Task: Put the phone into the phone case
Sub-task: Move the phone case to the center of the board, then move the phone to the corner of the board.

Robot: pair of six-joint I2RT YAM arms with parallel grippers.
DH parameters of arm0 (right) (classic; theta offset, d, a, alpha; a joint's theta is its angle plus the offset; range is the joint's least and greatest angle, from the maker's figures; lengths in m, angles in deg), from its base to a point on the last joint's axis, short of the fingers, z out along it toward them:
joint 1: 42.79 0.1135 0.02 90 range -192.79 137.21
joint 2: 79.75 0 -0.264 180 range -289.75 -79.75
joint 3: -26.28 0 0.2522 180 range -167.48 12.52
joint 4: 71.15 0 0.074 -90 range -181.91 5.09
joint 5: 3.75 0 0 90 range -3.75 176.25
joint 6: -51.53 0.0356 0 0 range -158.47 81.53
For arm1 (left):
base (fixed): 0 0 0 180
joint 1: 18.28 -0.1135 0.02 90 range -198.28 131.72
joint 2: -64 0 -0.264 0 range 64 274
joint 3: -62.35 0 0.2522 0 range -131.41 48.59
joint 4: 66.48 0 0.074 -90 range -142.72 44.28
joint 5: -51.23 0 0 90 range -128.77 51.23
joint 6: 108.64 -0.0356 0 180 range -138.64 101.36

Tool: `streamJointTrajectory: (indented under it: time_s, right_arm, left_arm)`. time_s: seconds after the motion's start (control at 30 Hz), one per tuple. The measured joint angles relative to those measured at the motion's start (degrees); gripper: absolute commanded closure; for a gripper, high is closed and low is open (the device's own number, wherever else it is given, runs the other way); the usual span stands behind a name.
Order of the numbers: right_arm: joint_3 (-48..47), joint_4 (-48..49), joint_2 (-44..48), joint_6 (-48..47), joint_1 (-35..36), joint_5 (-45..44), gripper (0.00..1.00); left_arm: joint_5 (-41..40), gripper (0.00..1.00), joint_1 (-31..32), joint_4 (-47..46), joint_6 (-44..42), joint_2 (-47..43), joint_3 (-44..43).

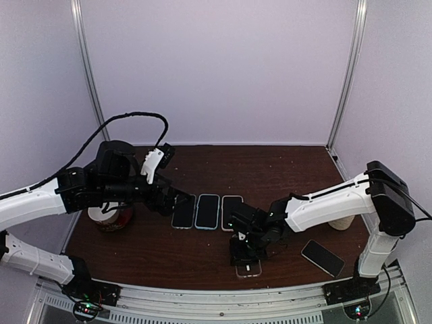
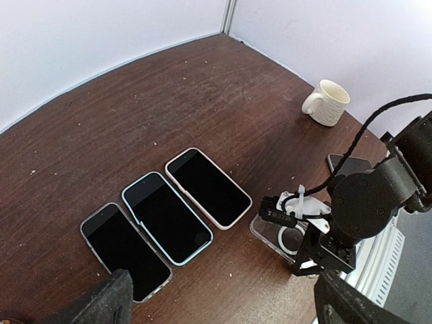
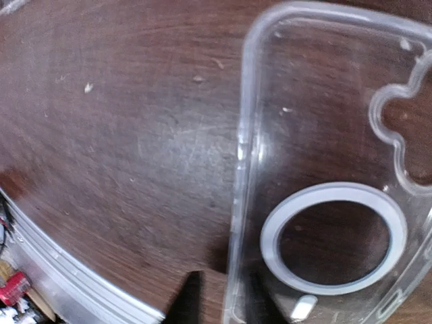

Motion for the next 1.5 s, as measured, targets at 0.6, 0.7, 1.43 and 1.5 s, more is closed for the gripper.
streamJointTrajectory:
  time_s: [0.6,0.7,1.43,1.5]
  right_arm:
    - [12.4,-21.3,20.5,5.2,-17.5,-21.8,0.01]
    - [17.7,-23.4,25.7,9.6,-18.0,-24.2,0.00]
    - [33.9,-34.1,57.1,37.8,-30.0,-24.0,0.00]
    - [33.9,-33.9,56.4,39.3,-30.1,-23.7,0.01]
  left_arm:
    - [1.2,0.02,0.0,-0.1,0.2,-0.7,0.2]
    - [1.2,0.03,0.0,-0.2,0.2,-0.7,0.2]
    - [1.3,0.02,0.0,-0.3,0.4,-1.2,0.6]
    - [1.3,0.02,0.0,-0.3,0.4,-1.5,0.6]
